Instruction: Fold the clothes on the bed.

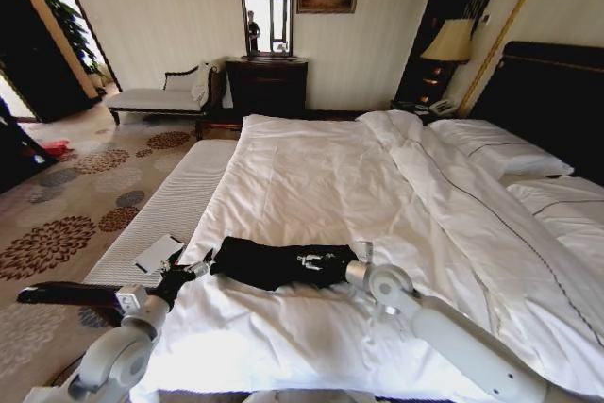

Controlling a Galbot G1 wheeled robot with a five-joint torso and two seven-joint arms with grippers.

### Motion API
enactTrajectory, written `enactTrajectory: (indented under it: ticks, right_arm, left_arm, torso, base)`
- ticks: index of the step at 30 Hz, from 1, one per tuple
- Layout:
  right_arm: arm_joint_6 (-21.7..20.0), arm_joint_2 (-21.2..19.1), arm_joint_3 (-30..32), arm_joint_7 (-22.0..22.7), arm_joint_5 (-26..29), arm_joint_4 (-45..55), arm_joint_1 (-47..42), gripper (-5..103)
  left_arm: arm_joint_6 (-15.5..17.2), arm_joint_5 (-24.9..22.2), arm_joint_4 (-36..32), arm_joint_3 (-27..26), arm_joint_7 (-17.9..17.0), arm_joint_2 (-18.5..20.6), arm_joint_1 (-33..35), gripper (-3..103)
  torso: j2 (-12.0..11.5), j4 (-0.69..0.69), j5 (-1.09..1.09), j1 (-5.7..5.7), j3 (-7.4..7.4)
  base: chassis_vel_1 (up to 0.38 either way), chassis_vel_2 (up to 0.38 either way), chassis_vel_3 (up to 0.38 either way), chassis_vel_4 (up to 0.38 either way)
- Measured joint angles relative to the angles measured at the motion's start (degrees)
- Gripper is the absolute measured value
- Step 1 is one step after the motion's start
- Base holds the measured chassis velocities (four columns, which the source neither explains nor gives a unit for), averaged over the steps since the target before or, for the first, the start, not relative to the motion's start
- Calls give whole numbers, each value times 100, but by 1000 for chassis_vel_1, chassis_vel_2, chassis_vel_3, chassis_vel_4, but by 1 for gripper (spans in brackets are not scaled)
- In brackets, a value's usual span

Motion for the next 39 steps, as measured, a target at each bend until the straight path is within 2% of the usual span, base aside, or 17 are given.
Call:
enactTrajectory:
  ticks: [5,7,14,18,22,25,28,32,39]
  right_arm:
    - [-20,-122,-50,66,-29,355,-193,100]
    - [-79,-372,29,122,-199,1121,-671,100]
    - [-166,-469,256,159,-475,1581,-1291,100]
    - [-161,-446,463,136,-467,1602,-1336,100]
    - [-124,-410,588,142,-42,1579,-799,100]
    - [-104,-285,327,146,161,1283,-225,100]
    - [-78,-131,61,107,136,958,20,100]
    - [0,235,-298,-10,-164,169,167,100]
    - [27,193,-376,-61,-400,255,-285,100]
  left_arm:
    - [-5,-18,51,-10,8,21,-62,100]
    - [-14,-41,122,30,8,21,-172,100]
    - [-24,-59,158,3,-2,-25,-200,100]
    - [-36,-86,119,-49,-5,-54,-167,100]
    - [-62,-136,34,-109,-11,-78,-137,100]
    - [-65,-218,-2,-158,-33,-61,-131,100]
    - [-65,-239,26,-181,-57,-30,-162,100]
    - [-47,-328,106,-150,-113,-1,-287,100]
    - [-33,-348,222,-105,-110,59,-366,100]
  torso:
    - [0,-1,0,0,0]
    - [0,-2,-1,0,-1]
    - [0,-2,0,0,-1]
    - [0,-3,1,0,-1]
    - [0,1,-1,0,-1]
    - [0,0,-1,0,0]
    - [0,1,1,0,0]
    - [0,0,0,0,1]
    - [0,-2,0,0,0]
  base:
    - [0,0,0,0]
    - [0,0,0,0]
    - [0,0,0,0]
    - [0,0,0,0]
    - [0,0,0,0]
    - [0,0,0,0]
    - [0,0,0,0]
    - [0,0,0,0]
    - [0,0,0,0]
